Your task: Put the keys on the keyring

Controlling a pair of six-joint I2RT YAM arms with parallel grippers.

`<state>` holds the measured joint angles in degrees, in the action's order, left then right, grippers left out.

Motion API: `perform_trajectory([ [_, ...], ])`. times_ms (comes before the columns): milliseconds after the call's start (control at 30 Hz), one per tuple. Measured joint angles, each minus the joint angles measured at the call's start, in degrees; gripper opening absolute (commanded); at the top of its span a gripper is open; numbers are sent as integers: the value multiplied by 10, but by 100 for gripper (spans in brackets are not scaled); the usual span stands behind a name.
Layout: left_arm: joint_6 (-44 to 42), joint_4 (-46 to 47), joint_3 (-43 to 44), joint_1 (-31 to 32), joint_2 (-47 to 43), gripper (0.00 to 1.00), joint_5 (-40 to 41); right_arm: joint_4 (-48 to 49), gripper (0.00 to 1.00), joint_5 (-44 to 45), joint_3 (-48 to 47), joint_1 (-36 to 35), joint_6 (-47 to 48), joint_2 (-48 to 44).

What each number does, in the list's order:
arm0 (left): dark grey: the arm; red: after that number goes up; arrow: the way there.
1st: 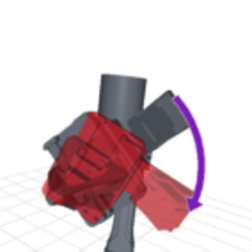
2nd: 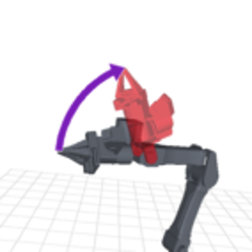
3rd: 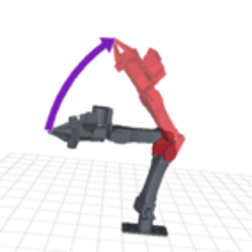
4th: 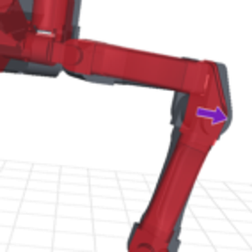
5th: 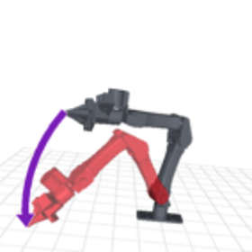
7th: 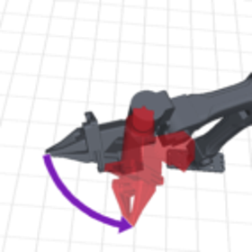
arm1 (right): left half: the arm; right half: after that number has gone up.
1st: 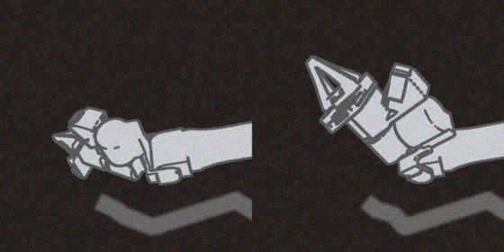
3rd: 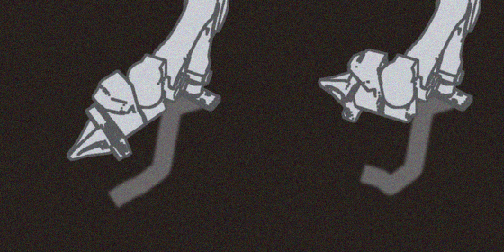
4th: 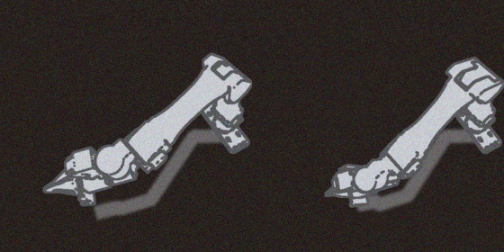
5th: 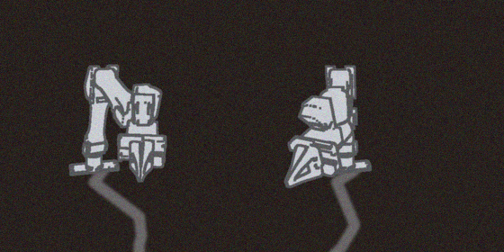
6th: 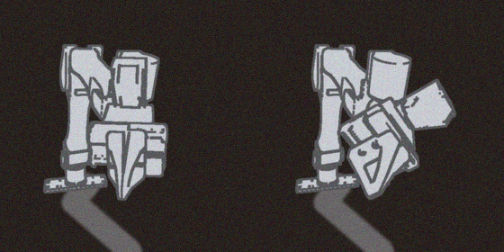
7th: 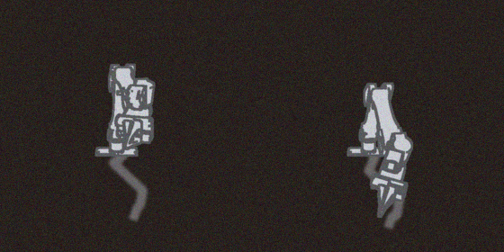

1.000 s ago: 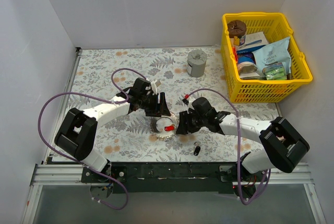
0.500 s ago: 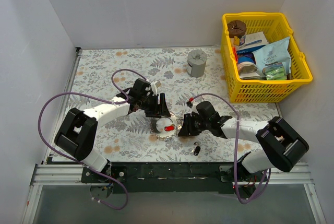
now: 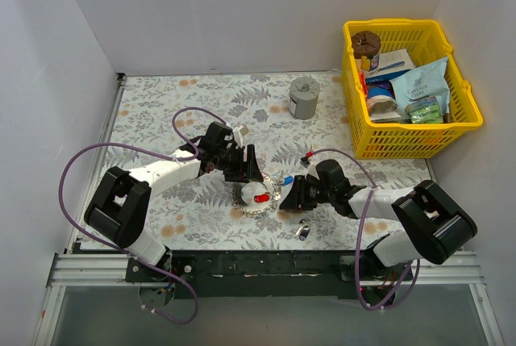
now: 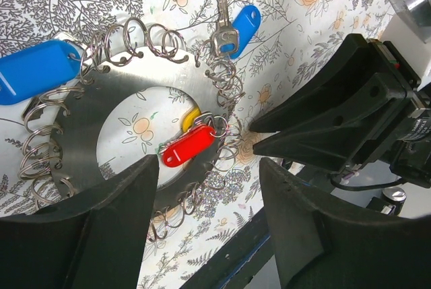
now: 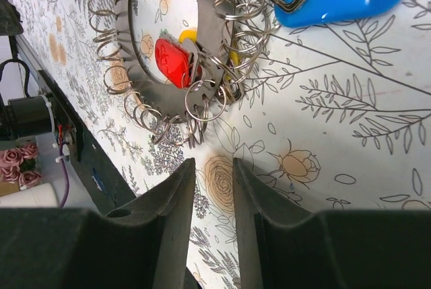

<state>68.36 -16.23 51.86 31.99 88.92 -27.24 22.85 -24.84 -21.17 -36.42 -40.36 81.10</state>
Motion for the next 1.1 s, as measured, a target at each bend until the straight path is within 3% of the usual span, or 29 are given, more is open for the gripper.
perform_trajectory([
  [267, 0, 0, -8, 0, 0, 61, 0, 17, 44, -12, 5, 12, -2, -4],
  [800, 0, 0, -8, 0, -1, 61, 0, 73, 35, -43, 1, 12, -32, 52],
  [967, 0, 0, -9, 0, -7, 61, 0, 91, 27, -51, -10, 12, -39, 77],
  [1100, 0, 0, -12, 0, -11, 61, 0, 100, 14, -54, -16, 12, -47, 93],
])
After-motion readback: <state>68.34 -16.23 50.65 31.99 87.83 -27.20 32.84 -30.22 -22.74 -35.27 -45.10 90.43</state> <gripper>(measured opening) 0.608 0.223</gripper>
